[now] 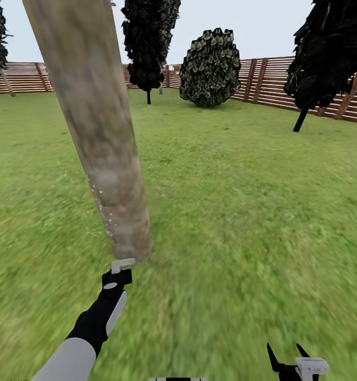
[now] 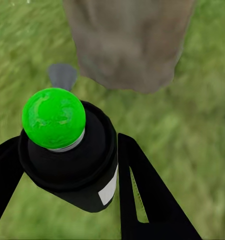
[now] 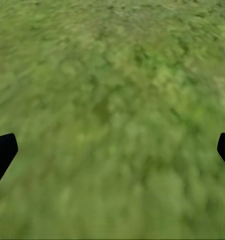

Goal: In the garden, pick up the pesticide atomizer on the floor and spray pesticide onto both trees until each tree trunk is fully covered.

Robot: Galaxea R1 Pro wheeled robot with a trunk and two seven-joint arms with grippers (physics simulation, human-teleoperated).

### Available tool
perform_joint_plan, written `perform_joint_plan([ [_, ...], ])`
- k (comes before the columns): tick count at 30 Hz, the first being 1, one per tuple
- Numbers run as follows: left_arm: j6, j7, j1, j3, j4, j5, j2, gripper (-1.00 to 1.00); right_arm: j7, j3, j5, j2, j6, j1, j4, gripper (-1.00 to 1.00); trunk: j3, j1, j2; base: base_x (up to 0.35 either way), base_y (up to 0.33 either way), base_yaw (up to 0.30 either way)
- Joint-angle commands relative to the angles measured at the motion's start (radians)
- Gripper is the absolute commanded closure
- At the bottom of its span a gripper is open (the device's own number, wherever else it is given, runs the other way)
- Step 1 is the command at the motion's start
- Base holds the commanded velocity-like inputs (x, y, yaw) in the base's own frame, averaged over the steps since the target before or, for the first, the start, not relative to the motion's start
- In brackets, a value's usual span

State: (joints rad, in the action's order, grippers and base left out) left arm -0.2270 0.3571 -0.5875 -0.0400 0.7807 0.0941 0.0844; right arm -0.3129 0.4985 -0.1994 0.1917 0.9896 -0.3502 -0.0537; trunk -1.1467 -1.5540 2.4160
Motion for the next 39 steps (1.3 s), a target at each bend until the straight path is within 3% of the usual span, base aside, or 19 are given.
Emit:
perform_joint_plan([
  [1,0.000,0.000,0.000,0.000,0.000,-0.001,0.000,1.00,0.000,0.000,0.000,0.000,0.000,0.000,0.000,-1.00,0.000,0.000,0.000,0.115,-0.274,0.259],
  [27,0.000,0.000,0.000,-0.003,-0.003,0.001,0.002,1.00,0.000,0.000,-0.002,-0.010,0.000,-0.001,0.000,-1.00,0.000,0.000,0.000,0.115,-0.274,0.276],
  [39,0.001,0.000,0.000,-0.003,-0.005,0.001,0.002,1.00,0.000,0.000,-0.002,-0.022,0.001,0.000,0.000,-1.00,0.000,0.000,0.000,0.012,-0.029,0.247],
])
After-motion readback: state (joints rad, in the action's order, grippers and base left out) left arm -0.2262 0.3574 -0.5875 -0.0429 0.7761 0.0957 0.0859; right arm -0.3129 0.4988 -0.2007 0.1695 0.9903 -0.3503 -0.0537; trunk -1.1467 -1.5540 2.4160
